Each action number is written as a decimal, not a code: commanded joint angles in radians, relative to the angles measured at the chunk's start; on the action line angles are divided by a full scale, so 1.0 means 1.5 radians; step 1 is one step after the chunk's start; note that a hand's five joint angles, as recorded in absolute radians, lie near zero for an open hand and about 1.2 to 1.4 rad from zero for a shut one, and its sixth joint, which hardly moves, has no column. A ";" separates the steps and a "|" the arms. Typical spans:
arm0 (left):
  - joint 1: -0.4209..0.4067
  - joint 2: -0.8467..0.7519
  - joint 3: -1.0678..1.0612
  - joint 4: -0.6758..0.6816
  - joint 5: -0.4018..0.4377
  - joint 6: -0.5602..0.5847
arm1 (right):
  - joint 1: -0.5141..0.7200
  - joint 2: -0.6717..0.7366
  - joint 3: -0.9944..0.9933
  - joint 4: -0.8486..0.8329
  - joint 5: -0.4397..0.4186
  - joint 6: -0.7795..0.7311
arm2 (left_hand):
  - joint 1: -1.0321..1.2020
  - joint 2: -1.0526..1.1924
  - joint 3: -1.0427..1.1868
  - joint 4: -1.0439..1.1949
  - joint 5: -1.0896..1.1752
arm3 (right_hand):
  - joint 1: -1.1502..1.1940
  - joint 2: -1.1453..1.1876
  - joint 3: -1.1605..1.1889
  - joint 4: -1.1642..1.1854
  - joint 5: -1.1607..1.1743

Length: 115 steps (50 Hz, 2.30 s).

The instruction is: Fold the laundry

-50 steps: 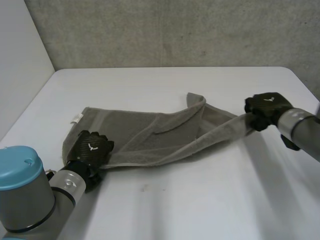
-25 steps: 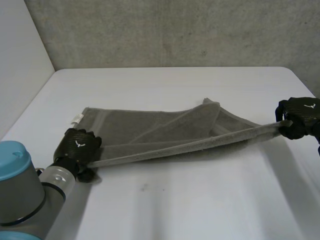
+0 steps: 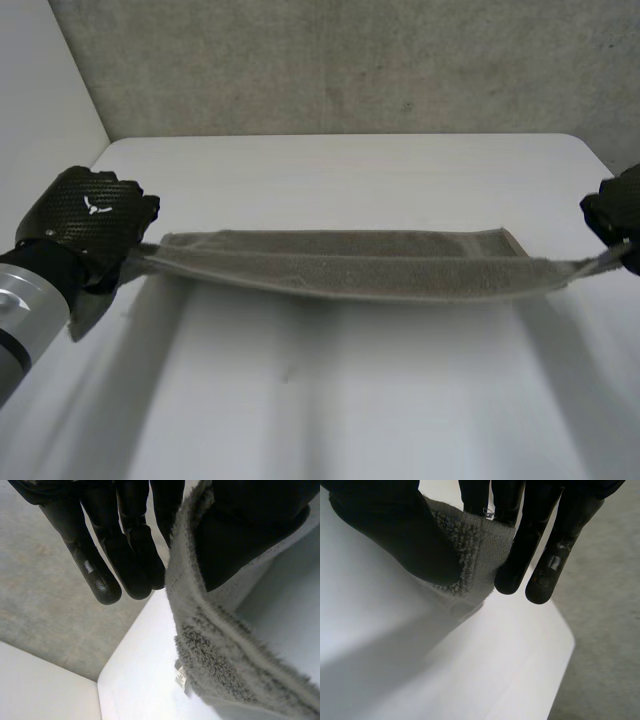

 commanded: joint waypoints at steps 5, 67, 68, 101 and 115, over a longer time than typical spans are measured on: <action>0.052 -0.203 0.064 -0.129 0.100 0.133 | 0.056 0.190 0.028 0.056 0.066 -0.120 | 0.160 0.120 0.121 0.120 0.133 | 0.288 0.147 0.144 0.135 0.162; 0.098 -0.403 -0.027 0.271 0.131 0.015 | 0.025 0.194 0.207 -0.449 0.017 0.249 | 0.160 0.120 0.121 0.120 0.133 | 0.288 0.147 0.144 0.135 0.162; 0.098 -0.394 -0.036 0.258 0.131 0.032 | 0.017 0.193 0.208 -0.449 0.017 0.250 | 0.160 0.120 0.121 0.120 0.133 | 0.288 0.147 0.144 0.135 0.162; 0.114 -0.290 -0.104 0.152 0.119 0.076 | -0.033 0.168 0.221 -0.432 0.015 0.231 | 0.160 0.120 0.121 0.120 0.133 | 0.288 0.147 0.144 0.135 0.162; 0.120 -0.092 -0.062 0.088 0.106 0.074 | -0.035 0.052 0.107 -0.288 0.023 0.131 | 0.160 0.120 0.121 0.120 0.133 | 0.288 0.147 0.144 0.135 0.162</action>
